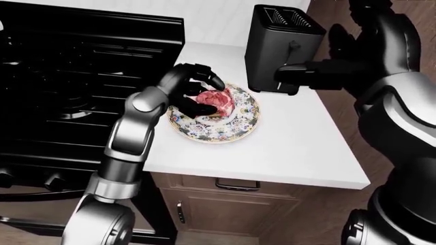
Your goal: Pick the steak from the pan and place it on the plate.
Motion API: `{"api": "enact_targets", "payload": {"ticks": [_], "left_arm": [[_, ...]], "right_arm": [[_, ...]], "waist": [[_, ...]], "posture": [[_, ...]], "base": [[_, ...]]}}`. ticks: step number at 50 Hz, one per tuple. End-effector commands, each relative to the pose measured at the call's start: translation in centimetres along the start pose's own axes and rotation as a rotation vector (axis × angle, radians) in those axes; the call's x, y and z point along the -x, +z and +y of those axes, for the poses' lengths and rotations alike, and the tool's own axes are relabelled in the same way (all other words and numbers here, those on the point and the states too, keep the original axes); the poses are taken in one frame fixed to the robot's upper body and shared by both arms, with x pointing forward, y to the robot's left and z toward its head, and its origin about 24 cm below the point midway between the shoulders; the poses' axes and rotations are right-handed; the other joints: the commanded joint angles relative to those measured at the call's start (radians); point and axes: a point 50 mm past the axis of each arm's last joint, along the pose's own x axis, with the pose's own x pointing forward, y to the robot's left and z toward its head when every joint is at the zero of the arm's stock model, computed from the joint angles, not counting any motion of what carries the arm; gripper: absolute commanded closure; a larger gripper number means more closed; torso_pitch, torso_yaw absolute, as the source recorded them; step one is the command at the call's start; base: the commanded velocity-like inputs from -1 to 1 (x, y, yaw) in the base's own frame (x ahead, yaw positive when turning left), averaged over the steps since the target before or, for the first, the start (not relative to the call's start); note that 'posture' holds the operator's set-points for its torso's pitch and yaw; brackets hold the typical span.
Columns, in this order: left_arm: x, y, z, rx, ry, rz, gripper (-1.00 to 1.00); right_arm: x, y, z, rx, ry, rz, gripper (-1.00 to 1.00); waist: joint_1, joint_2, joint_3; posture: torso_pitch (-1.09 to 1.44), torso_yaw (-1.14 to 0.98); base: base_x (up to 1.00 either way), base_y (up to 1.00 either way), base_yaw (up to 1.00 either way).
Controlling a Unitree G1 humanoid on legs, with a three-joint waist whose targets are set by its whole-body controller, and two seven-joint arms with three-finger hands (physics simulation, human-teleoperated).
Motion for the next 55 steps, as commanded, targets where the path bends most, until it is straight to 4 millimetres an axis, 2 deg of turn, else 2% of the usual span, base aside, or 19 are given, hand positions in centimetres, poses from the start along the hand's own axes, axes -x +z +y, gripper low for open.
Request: {"api": "enact_targets", "payload": {"ticks": [1, 13, 40, 55], "left_arm": [[0.3, 2.2, 0.5, -0.029, 0.030, -0.095, 0.20], [-0.3, 1.4, 0.3, -0.021, 0.045, -0.090, 0.21], [-1.5, 1.4, 0.1, -0.013, 0.065, -0.101, 0.15], [-1.7, -0.2, 0.1, -0.015, 0.072, -0.075, 0.15]], "right_arm": [[0.3, 1.4, -0.3, -0.005, -0.016, -0.075, -1.00], [0.3, 1.1, -0.1, -0.003, -0.012, -0.071, -1.00], [0.3, 1.1, -0.3, -0.006, -0.016, -0.072, -1.00], [0.3, 1.2, -0.2, -0.004, -0.013, -0.071, -1.00]], "waist": [[0.001, -0.005, -0.027], [0.000, -0.004, -0.029], [0.000, -0.007, -0.031], [-0.001, -0.006, -0.032]], "posture": [[0.00, 0.00], [0.00, 0.00], [0.00, 0.00], [0.00, 0.00]], "base": [[0.00, 0.00, 0.00], [0.00, 0.00, 0.00], [0.00, 0.00, 0.00], [0.00, 0.00, 0.00]]}}
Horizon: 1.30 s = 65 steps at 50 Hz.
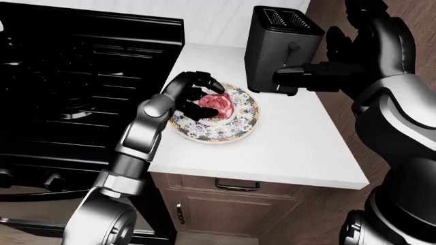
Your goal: Pick the steak from the pan and place it on the plate.
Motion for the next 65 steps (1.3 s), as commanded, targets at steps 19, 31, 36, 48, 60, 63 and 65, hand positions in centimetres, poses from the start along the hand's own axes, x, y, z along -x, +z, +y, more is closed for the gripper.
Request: {"api": "enact_targets", "payload": {"ticks": [19, 31, 36, 48, 60, 63, 65], "left_arm": [[0.1, 2.3, 0.5, -0.033, 0.033, -0.098, -0.43], [0.5, 3.3, 1.6, -0.002, 0.057, -0.113, -0.83], [1.1, 4.7, 2.3, 0.014, 0.069, -0.138, -0.93], [2.2, 7.1, 4.6, 0.092, 0.119, -0.170, -1.00], [4.3, 9.3, 7.7, 0.190, 0.210, -0.212, -1.00], [5.0, 10.0, 8.4, 0.202, 0.229, -0.232, -1.00], [5.2, 10.4, 9.1, 0.207, 0.263, -0.243, -1.00]], "right_arm": [[0.2, 1.5, -0.5, -0.006, -0.023, -0.079, -1.00], [0.3, 1.5, -0.4, -0.005, -0.020, -0.077, -1.00], [0.4, 1.3, -0.1, -0.003, -0.015, -0.075, -1.00], [0.4, 1.8, 0.1, -0.001, -0.008, -0.079, -1.00], [0.0, 2.8, 0.3, 0.005, -0.003, -0.091, -1.00], [-0.4, 3.3, 0.5, 0.010, 0.002, -0.097, -1.00], [-0.7, 3.5, 0.6, 0.015, 0.007, -0.101, -1.00]], "waist": [[0.000, -0.004, -0.029], [-0.001, -0.002, -0.029], [-0.001, 0.000, -0.026], [-0.002, 0.006, -0.024], [-0.006, 0.016, -0.019], [-0.006, 0.018, -0.019], [-0.007, 0.020, -0.018]], "posture": [[0.00, 0.00], [0.00, 0.00], [0.00, 0.00], [0.00, 0.00], [0.00, 0.00], [0.00, 0.00], [0.00, 0.00]], "base": [[0.00, 0.00, 0.00], [0.00, 0.00, 0.00], [0.00, 0.00, 0.00], [0.00, 0.00, 0.00], [0.00, 0.00, 0.00], [0.00, 0.00, 0.00], [0.00, 0.00, 0.00]]}}
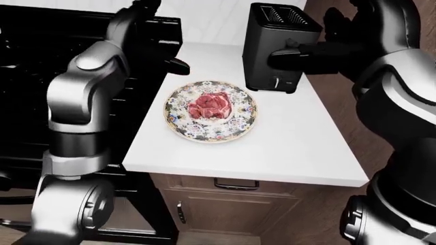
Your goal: Pick the steak from the pan and place it on the plate.
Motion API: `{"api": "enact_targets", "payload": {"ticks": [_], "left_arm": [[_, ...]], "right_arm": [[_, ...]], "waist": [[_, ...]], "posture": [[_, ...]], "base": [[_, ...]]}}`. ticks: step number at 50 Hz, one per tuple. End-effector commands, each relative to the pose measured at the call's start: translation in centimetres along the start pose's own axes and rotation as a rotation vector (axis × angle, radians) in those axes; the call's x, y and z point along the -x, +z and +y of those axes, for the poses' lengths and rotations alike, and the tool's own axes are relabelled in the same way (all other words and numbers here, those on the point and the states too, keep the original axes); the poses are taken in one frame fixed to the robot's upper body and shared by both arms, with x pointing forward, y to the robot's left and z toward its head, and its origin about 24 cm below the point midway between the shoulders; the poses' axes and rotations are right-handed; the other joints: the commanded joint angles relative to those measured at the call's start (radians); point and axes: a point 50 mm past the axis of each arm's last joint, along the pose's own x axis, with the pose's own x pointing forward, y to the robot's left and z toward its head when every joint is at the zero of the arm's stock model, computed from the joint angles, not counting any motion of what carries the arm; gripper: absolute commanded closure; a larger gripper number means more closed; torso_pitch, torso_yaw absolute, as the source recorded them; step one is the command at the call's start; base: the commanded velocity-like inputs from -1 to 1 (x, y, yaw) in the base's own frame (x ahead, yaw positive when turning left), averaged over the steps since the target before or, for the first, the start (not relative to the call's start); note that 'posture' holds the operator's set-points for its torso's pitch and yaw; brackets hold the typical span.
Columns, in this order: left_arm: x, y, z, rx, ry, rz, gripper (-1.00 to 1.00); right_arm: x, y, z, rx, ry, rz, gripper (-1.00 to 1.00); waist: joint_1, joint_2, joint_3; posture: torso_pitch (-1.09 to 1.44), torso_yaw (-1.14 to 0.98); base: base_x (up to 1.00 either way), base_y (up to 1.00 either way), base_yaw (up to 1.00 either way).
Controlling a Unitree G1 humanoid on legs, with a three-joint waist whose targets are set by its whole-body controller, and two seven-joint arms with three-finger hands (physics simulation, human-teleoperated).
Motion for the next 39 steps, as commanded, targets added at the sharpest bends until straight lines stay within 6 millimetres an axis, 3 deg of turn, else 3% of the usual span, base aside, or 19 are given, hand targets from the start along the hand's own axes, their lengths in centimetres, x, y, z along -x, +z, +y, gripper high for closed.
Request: {"api": "enact_targets", "payload": {"ticks": [1, 22, 39], "left_arm": [[0.3, 2.8, 0.8, -0.004, 0.040, -0.112, -1.00], [2.7, 3.2, 5.5, 0.070, 0.281, -0.220, -1.00], [2.8, 3.9, 7.4, 0.110, 0.372, -0.316, -1.00]], "right_arm": [[0.0, 1.4, -0.3, -0.003, -0.016, -0.075, -1.00], [-2.8, 2.0, 1.9, 0.038, 0.037, -0.134, -1.00], [-4.4, 3.8, 2.6, 0.035, 0.046, -0.219, -1.00]], "waist": [[0.000, -0.001, -0.028], [-0.014, 0.031, -0.030], [-0.020, 0.051, -0.031]], "posture": [[0.00, 0.00], [0.00, 0.00], [0.00, 0.00]], "base": [[0.00, 0.00, 0.00], [0.00, 0.00, 0.00], [0.00, 0.00, 0.00]]}}
